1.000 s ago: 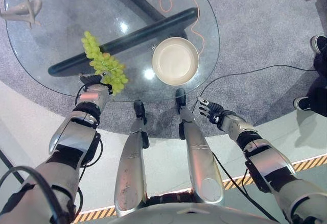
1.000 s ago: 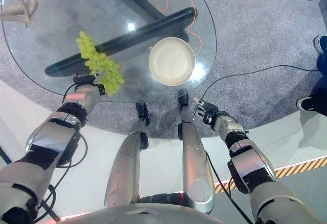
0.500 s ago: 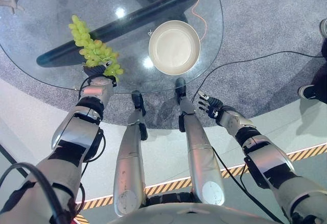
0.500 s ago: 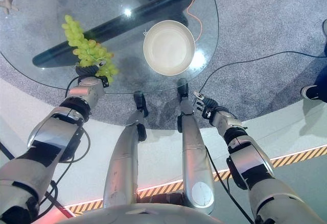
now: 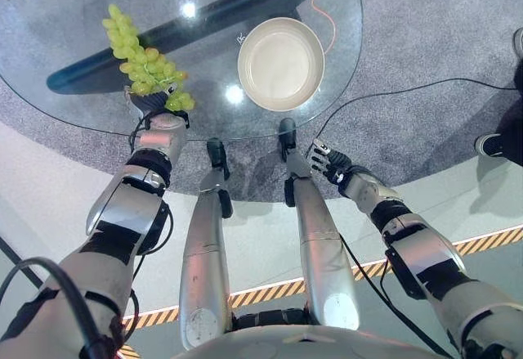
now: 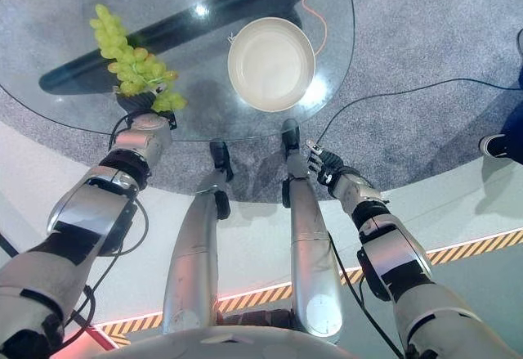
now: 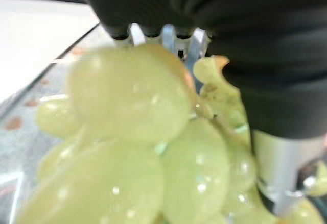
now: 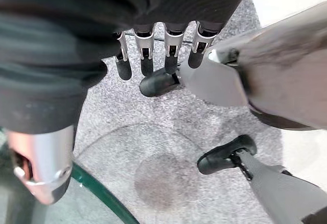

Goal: Pick up fruits into the plate

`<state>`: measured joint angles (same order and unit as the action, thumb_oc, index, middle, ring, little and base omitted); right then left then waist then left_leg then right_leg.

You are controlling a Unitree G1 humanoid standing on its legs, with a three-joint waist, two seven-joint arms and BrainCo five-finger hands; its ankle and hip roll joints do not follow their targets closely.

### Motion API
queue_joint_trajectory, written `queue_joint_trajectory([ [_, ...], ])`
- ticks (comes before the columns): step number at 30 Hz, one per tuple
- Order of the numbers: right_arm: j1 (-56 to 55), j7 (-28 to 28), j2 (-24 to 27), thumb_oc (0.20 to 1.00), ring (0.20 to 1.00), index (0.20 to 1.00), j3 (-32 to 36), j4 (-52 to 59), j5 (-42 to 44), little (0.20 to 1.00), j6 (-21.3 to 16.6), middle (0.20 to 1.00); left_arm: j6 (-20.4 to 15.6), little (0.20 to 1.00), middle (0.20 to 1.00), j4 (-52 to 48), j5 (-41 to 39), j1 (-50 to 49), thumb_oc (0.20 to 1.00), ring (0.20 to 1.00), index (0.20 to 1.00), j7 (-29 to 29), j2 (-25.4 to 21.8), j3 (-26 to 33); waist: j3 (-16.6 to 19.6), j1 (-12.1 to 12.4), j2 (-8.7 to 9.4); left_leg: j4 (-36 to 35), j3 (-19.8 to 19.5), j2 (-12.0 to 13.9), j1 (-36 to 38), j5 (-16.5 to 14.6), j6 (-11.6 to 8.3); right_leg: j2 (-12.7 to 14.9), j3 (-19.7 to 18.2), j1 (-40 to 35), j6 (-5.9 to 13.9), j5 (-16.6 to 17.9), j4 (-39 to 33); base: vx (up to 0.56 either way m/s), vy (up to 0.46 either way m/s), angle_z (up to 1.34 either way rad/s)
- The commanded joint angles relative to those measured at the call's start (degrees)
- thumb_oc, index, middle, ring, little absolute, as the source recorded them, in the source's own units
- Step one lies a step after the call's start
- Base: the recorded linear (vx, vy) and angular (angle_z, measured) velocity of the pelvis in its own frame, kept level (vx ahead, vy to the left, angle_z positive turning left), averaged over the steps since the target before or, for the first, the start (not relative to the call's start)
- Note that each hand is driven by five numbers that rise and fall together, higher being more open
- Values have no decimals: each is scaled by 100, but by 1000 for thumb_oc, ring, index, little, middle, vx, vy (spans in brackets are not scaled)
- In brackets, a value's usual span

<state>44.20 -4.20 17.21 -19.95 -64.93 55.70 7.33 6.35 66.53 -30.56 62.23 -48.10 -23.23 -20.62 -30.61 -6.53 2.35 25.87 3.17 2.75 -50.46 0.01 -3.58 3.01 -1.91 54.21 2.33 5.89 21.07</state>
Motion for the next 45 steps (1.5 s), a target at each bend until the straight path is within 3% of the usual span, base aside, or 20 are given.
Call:
queue_joint_trajectory([
  [1, -214, 23, -78, 1000, 1000, 1000, 33, 143, 273, 1000, -99, 1000, 373, 1000, 1000, 321, 358, -15, 1000, 1000, 1000, -34, -75, -103, 82, 38, 149, 341, -197, -402, -191, -563, 219, -515, 510, 79, -182, -841, 718, -17, -55, 0],
  [4, -178, 9, -82, 1000, 1000, 1000, 42, 69, 327, 1000, -121, 1000, 436, 1000, 1000, 417, 440, 64, 1000, 1000, 1000, -117, -132, -151, 82, 32, 159, 416, -201, -399, -338, -598, 225, -502, 527, 216, -187, -830, 755, -13, -46, 1],
  [5, -159, -7, -77, 1000, 1000, 1000, 54, 36, 365, 1000, -122, 1000, 494, 454, 454, 450, 490, 116, 454, 454, 454, -147, -169, -195, 82, 29, 166, 480, -211, -392, -443, -629, 222, -486, 537, 312, -184, -827, 798, -11, -48, -2],
  [6, -153, -18, -77, 1000, 1000, 1000, 62, 27, 368, 1000, -117, 1000, 517, 200, 200, 466, 490, 138, 200, 200, 200, -124, -184, -209, 82, 25, 170, 509, -217, -391, -478, -644, 219, -481, 541, 345, -182, -824, 815, -15, -56, -3],
  [24, 3, -149, -97, 1000, 1000, 1000, 66, -57, 374, 1000, -279, 1000, 520, 200, 200, 561, 537, 200, 200, 200, 200, 75, -114, -334, 82, 43, 165, 418, -300, -450, -576, -591, 160, -532, 551, 428, -174, -793, 729, -6, -9, -4],
  [37, -221, -205, -69, 1000, 1000, 1000, 46, 22, 24, 1000, -276, 1000, 219, 200, 200, 367, 527, -151, 200, 200, 200, 287, -79, -226, 82, 139, 78, -70, -363, -464, 169, -322, 120, -643, 516, -203, -216, -862, 617, -5, 33, 1],
  [45, -284, -237, 24, 1000, 1000, 1000, 14, 4, -326, 1000, -198, 1000, 197, 200, 200, 173, 559, -353, 200, 200, 200, 351, -234, -143, 82, 212, -42, -600, -373, -402, 929, -136, 86, -574, 476, -923, -199, -873, 264, -10, 96, 4],
])
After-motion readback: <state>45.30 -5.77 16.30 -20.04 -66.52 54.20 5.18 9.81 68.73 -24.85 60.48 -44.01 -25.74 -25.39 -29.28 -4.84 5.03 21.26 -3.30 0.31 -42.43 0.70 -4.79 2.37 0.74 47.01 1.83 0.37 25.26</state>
